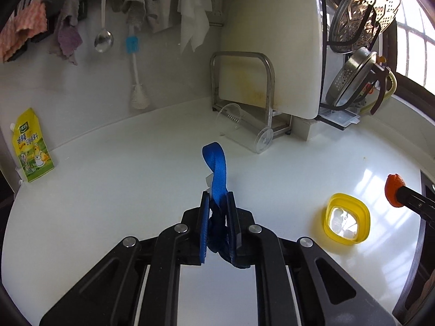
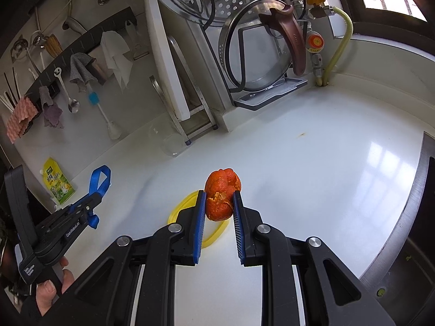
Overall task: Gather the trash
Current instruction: 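Close the left tool on the blue strap clip while the right tool holds the orange toy, then carry the orange toy and blue strap over the bin with both tools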
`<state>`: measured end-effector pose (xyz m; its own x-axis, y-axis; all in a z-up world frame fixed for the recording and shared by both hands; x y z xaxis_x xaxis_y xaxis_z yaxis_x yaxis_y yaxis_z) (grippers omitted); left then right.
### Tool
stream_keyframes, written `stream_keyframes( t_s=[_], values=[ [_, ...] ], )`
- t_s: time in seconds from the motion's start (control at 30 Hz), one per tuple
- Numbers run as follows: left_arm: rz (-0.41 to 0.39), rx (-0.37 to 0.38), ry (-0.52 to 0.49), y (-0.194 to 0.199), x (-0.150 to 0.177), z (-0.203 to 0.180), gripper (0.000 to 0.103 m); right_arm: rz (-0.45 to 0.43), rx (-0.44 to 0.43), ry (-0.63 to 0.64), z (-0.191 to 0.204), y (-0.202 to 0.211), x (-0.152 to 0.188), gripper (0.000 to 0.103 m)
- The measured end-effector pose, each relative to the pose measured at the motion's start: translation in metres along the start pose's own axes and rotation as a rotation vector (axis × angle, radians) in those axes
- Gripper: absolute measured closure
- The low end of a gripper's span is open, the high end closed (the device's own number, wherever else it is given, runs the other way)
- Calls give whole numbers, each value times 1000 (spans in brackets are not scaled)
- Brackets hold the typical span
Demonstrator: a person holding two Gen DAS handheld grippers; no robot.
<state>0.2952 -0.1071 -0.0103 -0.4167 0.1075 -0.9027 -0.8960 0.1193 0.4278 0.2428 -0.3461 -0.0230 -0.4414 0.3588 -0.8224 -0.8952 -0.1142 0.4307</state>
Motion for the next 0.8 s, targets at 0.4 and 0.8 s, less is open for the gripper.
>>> stream_keyframes(
  t_s=[0.4, 0.8],
  values=[
    [6, 31, 24, 128, 43, 41, 91, -42, -49, 26, 42, 90, 42, 84],
    [108, 113, 57, 220, 129, 55, 91, -4, -52, 3, 77, 216, 156, 84]
  ],
)
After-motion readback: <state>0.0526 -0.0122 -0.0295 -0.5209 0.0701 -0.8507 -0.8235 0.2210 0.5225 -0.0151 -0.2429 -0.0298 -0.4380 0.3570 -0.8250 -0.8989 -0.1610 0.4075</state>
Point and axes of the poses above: each gripper's, at about its wrist camera, not at the fingertips, and y roughly against the way its jaws point, z to its left, x to its underside, the point moved 1 cm from there along -y, roughly the way its jaws point, and after that the axes turned 10 degrees about -z, right-handed, at the moved point
